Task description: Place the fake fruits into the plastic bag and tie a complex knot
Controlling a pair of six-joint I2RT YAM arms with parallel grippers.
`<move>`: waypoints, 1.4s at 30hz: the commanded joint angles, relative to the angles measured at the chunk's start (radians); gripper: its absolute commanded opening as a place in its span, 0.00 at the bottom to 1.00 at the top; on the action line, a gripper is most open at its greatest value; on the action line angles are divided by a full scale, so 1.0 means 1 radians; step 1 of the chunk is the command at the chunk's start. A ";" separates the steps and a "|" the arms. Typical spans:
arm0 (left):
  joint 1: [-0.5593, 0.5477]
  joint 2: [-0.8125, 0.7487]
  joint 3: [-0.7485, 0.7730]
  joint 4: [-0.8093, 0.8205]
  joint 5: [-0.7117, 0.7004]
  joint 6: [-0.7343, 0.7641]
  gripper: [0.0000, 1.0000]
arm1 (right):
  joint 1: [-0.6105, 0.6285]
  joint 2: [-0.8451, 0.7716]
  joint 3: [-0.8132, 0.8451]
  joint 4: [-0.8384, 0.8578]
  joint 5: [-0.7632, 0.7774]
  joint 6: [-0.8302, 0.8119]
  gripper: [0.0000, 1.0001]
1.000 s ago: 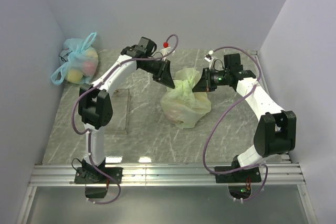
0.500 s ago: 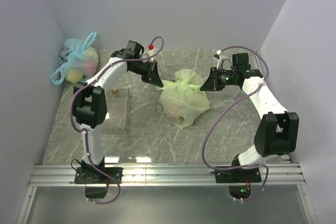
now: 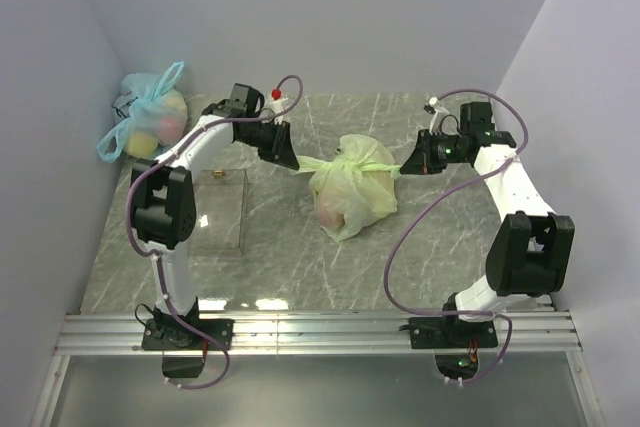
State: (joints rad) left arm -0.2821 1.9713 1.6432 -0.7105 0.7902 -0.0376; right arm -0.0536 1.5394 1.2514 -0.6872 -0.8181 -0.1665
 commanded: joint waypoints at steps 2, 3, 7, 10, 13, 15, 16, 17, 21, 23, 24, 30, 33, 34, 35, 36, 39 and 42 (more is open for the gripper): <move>0.005 -0.069 0.056 -0.012 -0.022 0.137 0.45 | 0.004 0.027 0.133 -0.080 0.005 -0.065 0.14; 0.000 -0.089 0.061 -0.012 -0.028 0.148 0.53 | 0.005 0.031 0.150 -0.100 0.004 -0.073 0.29; -0.005 -0.127 0.096 -0.015 -0.045 0.202 0.96 | 0.012 0.025 0.229 -0.136 0.048 -0.126 0.61; 0.000 -0.167 0.093 0.051 -0.097 0.231 0.99 | 0.049 0.039 0.307 -0.198 0.134 -0.252 0.74; 0.004 -0.241 0.021 0.181 -0.201 0.182 0.99 | 0.125 0.060 0.356 -0.253 0.238 -0.345 0.75; 0.008 -0.290 -0.041 0.327 -0.275 0.168 0.99 | 0.165 0.083 0.391 -0.288 0.287 -0.439 0.75; 0.020 -0.296 -0.046 0.336 -0.216 0.214 0.99 | 0.204 0.090 0.399 -0.311 0.328 -0.482 0.76; 0.024 -0.296 -0.043 0.301 -0.165 0.270 0.99 | 0.219 0.096 0.413 -0.327 0.342 -0.507 0.76; 0.029 -0.237 0.038 0.182 -0.089 0.409 0.97 | 0.290 0.136 0.427 -0.399 0.395 -0.590 0.75; 0.031 -0.210 0.066 0.113 -0.033 0.476 0.96 | 0.319 0.137 0.405 -0.411 0.422 -0.619 0.73; 0.031 -0.195 0.069 0.082 -0.023 0.487 0.95 | 0.330 0.134 0.396 -0.416 0.433 -0.631 0.73; 0.027 -0.250 -0.106 0.146 0.033 0.613 0.99 | 0.396 0.143 0.301 -0.367 0.500 -0.640 0.74; 0.003 -0.246 -0.146 0.115 0.023 0.757 0.99 | 0.408 0.154 0.257 -0.325 0.542 -0.639 0.73; -0.020 -0.241 -0.154 0.108 0.006 0.795 0.99 | 0.409 0.157 0.247 -0.304 0.556 -0.634 0.70; -0.032 -0.236 -0.178 0.120 -0.015 0.844 0.99 | 0.409 0.162 0.235 -0.290 0.569 -0.631 0.68; -0.041 -0.229 -0.190 0.138 -0.041 0.854 0.99 | 0.411 0.174 0.232 -0.284 0.594 -0.630 0.65; -0.065 -0.192 -0.204 0.207 -0.068 0.897 0.99 | 0.409 0.179 0.227 -0.259 0.617 -0.619 0.50; -0.081 -0.148 -0.195 0.270 -0.104 0.918 0.99 | 0.409 0.165 0.212 -0.230 0.631 -0.601 0.42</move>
State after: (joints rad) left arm -0.3546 1.7889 1.4410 -0.5362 0.7170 0.7845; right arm 0.3557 1.7176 1.4673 -0.9768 -0.2287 -0.7776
